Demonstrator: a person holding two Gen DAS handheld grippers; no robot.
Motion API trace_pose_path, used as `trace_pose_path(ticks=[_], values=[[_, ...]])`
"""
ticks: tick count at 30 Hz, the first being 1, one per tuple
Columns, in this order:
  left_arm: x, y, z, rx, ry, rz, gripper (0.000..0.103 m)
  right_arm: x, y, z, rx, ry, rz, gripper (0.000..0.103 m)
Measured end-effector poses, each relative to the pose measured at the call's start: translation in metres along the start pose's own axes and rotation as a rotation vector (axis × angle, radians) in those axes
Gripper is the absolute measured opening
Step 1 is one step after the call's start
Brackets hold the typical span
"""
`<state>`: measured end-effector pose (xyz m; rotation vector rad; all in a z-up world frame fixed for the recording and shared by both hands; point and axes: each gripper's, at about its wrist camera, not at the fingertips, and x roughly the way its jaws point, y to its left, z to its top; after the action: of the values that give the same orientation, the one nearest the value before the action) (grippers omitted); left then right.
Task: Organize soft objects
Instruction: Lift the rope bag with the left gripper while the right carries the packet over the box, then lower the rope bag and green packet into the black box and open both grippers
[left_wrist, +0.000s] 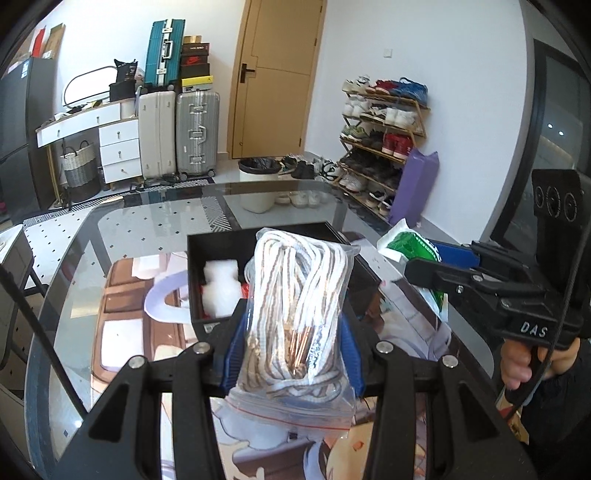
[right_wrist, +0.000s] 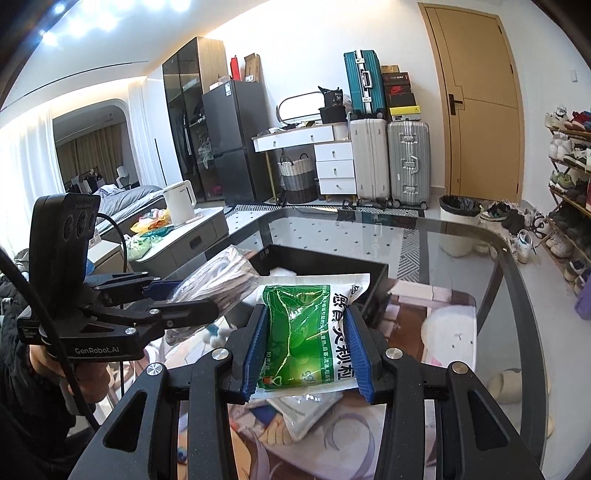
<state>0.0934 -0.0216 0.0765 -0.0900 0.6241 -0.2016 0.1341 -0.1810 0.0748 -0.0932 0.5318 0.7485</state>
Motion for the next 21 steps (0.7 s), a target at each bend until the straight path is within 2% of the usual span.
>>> trace_pose_path(ticks=[21], values=[[0.031, 0.030, 0.010, -0.119, -0.019, 0.055, 0.044, 0.049, 0.000, 0.031, 0.019, -0.026, -0.009, 0.042]])
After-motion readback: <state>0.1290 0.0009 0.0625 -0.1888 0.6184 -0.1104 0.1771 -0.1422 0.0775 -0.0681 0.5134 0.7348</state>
